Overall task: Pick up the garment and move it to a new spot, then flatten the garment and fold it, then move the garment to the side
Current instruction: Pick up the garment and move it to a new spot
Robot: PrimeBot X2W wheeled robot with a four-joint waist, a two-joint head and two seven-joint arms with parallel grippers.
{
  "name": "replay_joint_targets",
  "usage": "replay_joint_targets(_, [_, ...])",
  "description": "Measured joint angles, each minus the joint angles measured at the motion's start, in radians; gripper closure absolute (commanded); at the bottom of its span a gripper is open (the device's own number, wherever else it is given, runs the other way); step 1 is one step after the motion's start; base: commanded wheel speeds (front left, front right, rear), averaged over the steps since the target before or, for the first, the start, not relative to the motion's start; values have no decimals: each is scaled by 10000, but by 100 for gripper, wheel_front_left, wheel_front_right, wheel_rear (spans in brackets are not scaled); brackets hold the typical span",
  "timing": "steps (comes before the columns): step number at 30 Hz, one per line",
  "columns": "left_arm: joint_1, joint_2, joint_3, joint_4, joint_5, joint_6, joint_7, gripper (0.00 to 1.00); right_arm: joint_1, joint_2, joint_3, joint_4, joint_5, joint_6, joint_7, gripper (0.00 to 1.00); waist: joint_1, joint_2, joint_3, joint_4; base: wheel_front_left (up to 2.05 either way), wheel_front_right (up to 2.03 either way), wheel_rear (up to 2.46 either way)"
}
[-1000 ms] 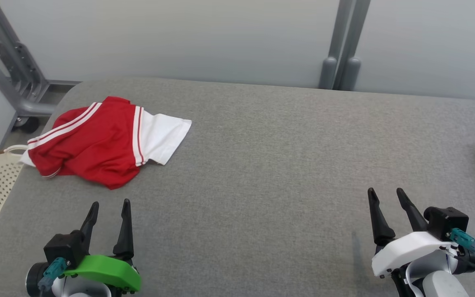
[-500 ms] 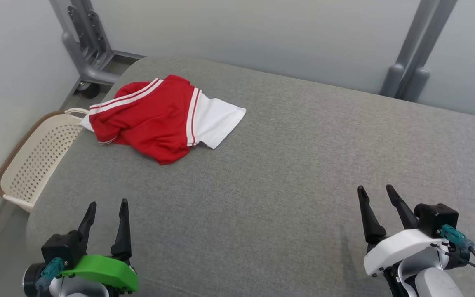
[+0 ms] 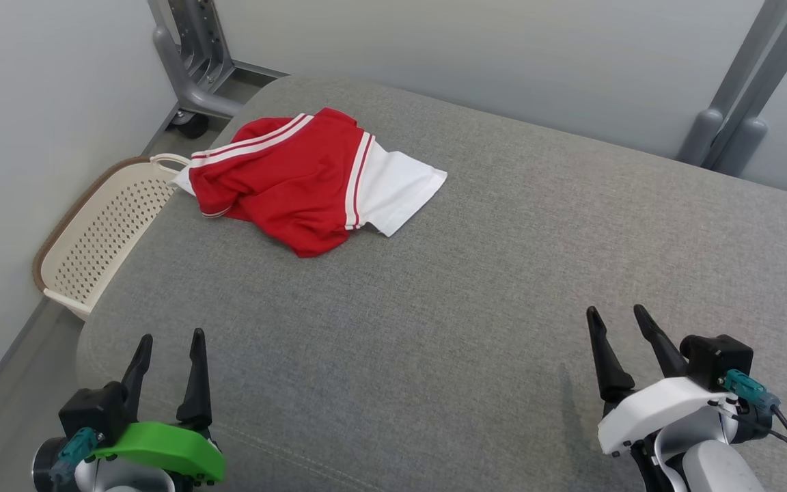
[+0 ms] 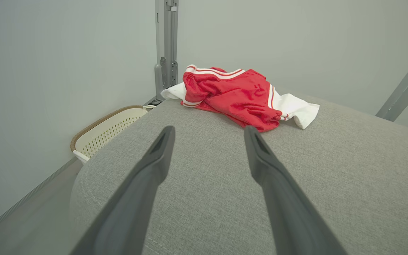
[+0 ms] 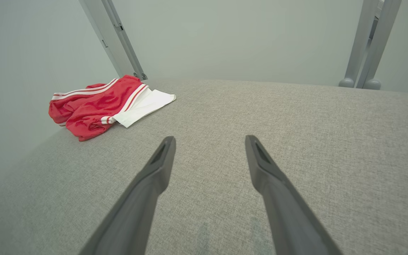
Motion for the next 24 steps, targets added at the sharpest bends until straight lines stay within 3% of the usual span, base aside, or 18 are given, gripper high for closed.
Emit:
replay_joint_targets(8, [-472,-82,-251,384,-424,-255,719,0,-14,-2,-115,-115,-58,0,173,0,0,0,207,-124,0,0,0])
replay_joint_targets(17, [-3341,184,-715,2048,-855,-569,3158,0,-538,-514,305,-953,-366,0,955,0,0,0,910,-405,0,0,0])
replay_joint_targets(24, [-5331,261,-474,3498,-1225,-545,3756,0,-1220,-1206,830,-1992,-453,0,1772,0,0,0,1849,-870,0,0,0])
